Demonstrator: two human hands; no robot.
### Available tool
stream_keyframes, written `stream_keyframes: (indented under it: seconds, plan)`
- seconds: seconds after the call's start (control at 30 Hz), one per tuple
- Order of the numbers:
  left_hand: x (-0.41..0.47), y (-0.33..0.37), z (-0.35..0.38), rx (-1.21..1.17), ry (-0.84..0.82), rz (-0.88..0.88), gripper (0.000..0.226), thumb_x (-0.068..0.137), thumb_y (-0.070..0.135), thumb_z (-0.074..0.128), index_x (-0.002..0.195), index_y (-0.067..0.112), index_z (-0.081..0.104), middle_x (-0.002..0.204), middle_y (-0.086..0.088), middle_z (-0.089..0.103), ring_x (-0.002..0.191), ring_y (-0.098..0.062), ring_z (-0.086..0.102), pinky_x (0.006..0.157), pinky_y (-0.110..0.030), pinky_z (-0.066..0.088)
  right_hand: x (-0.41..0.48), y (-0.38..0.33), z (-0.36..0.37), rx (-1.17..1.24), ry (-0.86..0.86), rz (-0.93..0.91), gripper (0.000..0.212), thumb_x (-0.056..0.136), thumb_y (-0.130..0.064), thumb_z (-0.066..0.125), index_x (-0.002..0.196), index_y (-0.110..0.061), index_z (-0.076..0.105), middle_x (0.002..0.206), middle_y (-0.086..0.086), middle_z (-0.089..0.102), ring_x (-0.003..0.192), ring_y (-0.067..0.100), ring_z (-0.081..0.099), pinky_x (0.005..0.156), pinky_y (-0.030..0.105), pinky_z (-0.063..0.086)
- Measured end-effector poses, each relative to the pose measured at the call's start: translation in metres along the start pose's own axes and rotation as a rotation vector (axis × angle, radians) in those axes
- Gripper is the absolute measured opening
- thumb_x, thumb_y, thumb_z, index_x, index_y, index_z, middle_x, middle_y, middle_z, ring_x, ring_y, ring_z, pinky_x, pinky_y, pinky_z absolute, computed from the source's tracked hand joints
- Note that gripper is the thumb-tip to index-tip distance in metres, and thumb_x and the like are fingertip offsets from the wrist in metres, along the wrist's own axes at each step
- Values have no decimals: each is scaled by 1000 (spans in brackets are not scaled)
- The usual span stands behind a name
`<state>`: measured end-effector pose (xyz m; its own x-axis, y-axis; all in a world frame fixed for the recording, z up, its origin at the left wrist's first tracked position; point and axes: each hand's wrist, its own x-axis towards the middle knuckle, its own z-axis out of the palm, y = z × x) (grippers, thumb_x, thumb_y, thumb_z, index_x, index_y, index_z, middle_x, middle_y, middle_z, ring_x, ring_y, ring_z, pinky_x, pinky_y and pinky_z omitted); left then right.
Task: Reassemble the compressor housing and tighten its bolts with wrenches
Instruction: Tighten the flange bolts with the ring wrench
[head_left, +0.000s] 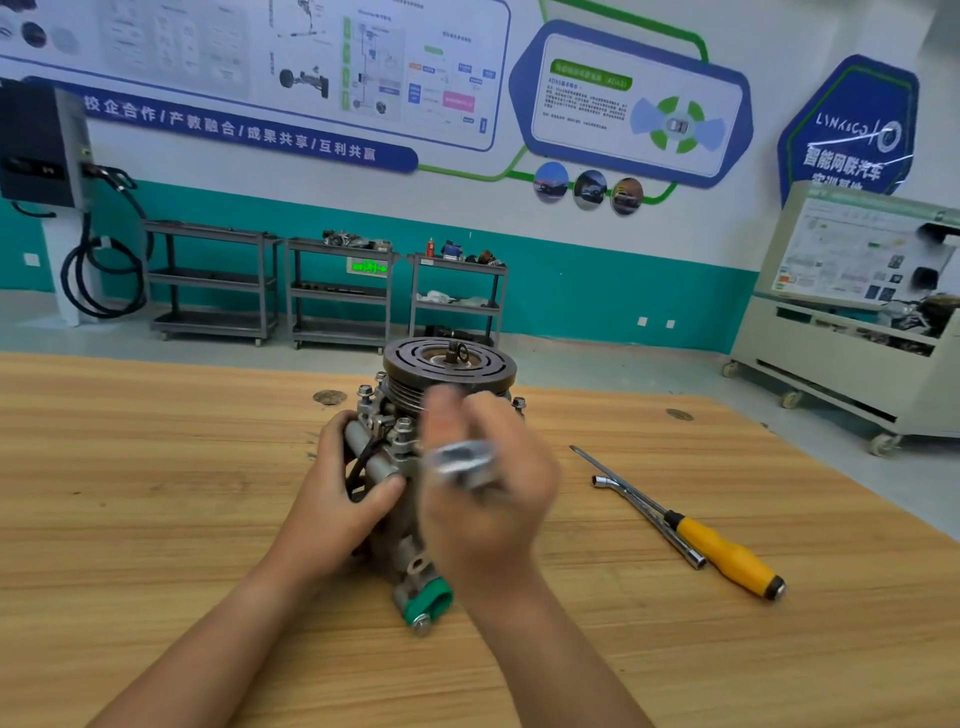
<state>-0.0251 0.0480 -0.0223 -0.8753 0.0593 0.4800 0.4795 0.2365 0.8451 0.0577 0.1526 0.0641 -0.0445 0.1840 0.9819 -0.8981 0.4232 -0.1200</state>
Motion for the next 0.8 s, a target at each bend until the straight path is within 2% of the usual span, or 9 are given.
stream_keyframes:
  seconds: [0.07,0.13,0.23,0.33,0.4,0.47,0.57,0.67,0.8]
  plan:
    - [-1,-1,-1,-7,15,-5,71,63,46,61,127,33,33,114,16,50,101,2,52,83,-21,43,22,-13,-17,463,178,260,48,91,-50,51,51,-23,49,44,-19,36,38,-3,31,41,14,25]
    - [-2,2,0,-34,24,32,62,71,34,64,119,47,28,115,26,46,101,17,50,76,-9,43,47,-7,-38,711,342,460,50,91,-48,49,47,-25,45,39,-18,32,32,-1,25,41,10,23]
    - [-1,-4,-1,-28,21,62,62,82,11,66,120,43,28,115,25,44,97,25,47,69,-2,43,80,24,-64,795,512,731,55,99,-46,33,49,-21,32,38,-9,19,34,8,12,39,14,16]
    - [1,-6,0,-39,21,64,64,81,6,64,122,39,28,115,23,44,97,24,48,68,1,41,84,59,-77,721,607,948,53,101,-42,31,53,-19,26,40,-6,14,37,11,8,38,17,12]
    - [1,-5,0,-41,28,67,63,81,10,66,122,40,28,116,25,44,99,20,49,70,0,41,80,76,-82,773,661,1018,59,101,-42,31,46,-19,29,40,-6,14,35,10,9,37,15,13]
    - [2,-5,-1,-50,25,72,61,79,19,67,120,42,28,114,26,44,98,23,48,71,2,40,78,86,-84,798,673,1052,64,100,-42,32,41,-20,31,39,-6,14,33,10,10,36,15,13]
    - [1,-3,-1,-39,21,78,61,81,13,66,116,46,28,113,26,43,94,28,46,69,3,39,75,95,-84,812,675,1110,59,100,-41,32,45,-19,30,39,-6,16,33,10,12,35,15,14]
    - [0,1,-1,-49,19,57,59,71,28,62,115,46,29,113,26,44,95,26,47,68,2,40,72,102,-85,831,696,1147,53,100,-38,31,52,-19,27,39,-6,17,31,10,13,34,14,15]
    - [0,2,-2,-51,16,57,58,67,31,59,113,50,29,112,27,43,96,27,46,68,3,39,69,106,-89,893,729,1167,50,100,-36,32,53,-19,26,38,-7,17,31,10,14,33,15,15]
